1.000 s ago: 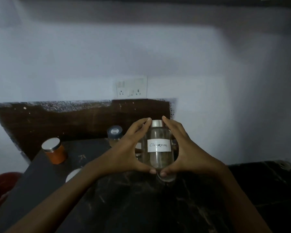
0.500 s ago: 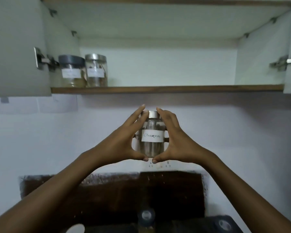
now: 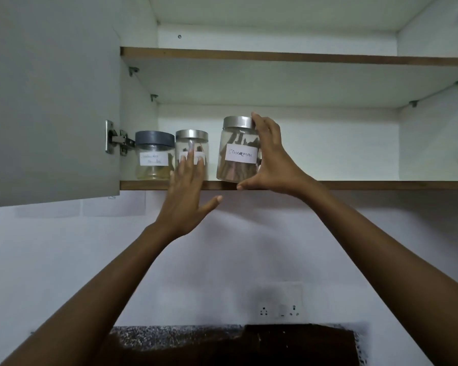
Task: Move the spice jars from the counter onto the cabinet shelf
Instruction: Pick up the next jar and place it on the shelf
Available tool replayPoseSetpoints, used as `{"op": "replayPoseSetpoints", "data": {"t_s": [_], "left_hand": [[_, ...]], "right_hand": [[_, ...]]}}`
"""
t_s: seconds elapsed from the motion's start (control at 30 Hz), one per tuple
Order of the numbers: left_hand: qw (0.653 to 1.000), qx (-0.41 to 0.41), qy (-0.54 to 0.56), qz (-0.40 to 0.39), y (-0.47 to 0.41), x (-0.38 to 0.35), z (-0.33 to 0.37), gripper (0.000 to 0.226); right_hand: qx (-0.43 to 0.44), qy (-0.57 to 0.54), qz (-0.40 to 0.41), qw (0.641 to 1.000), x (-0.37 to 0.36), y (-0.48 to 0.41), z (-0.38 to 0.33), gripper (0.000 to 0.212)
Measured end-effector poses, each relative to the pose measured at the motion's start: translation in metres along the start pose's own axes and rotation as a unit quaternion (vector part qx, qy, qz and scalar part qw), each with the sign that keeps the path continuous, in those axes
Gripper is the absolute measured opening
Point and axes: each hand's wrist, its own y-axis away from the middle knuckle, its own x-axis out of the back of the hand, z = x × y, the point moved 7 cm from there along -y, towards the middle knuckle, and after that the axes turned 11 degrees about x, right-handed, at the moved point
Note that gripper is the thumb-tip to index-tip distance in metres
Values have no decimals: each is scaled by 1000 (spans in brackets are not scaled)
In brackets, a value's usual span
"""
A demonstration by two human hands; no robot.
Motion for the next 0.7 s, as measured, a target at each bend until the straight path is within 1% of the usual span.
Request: {"op": "replayPoseSetpoints", "data": {"t_s": [0.1, 0.2, 0.33, 0.4, 0.5, 0.6, 0.7], "left_hand": [[998, 19, -50, -27, -6, -26, -11, 94], [995, 8, -95, -3, -6, -38, -14, 101], [993, -10, -112, 22, -6, -40, -15, 103], [993, -15, -116, 24, -6, -39, -15, 103], [992, -17, -127, 19, -6, -40, -15, 103], [990, -20, -137, 22, -6, -41, -16, 104], [989, -26, -145, 32, -6, -43, -16, 105]], "right_hand": [[-20, 7, -28, 999, -16, -17, 17, 132], [-51, -27, -48, 997, -30, -25, 37, 130], [-101, -92, -71, 988, -46, -32, 58, 130], [-126, -130, -59, 982, -54, -32, 64, 129], [-139, -163, -3, 977, -62, -34, 65, 118], [-135, -128, 33, 982, -67, -37, 63, 111], [-136, -94, 38, 985, -75, -41, 60, 111]]}}
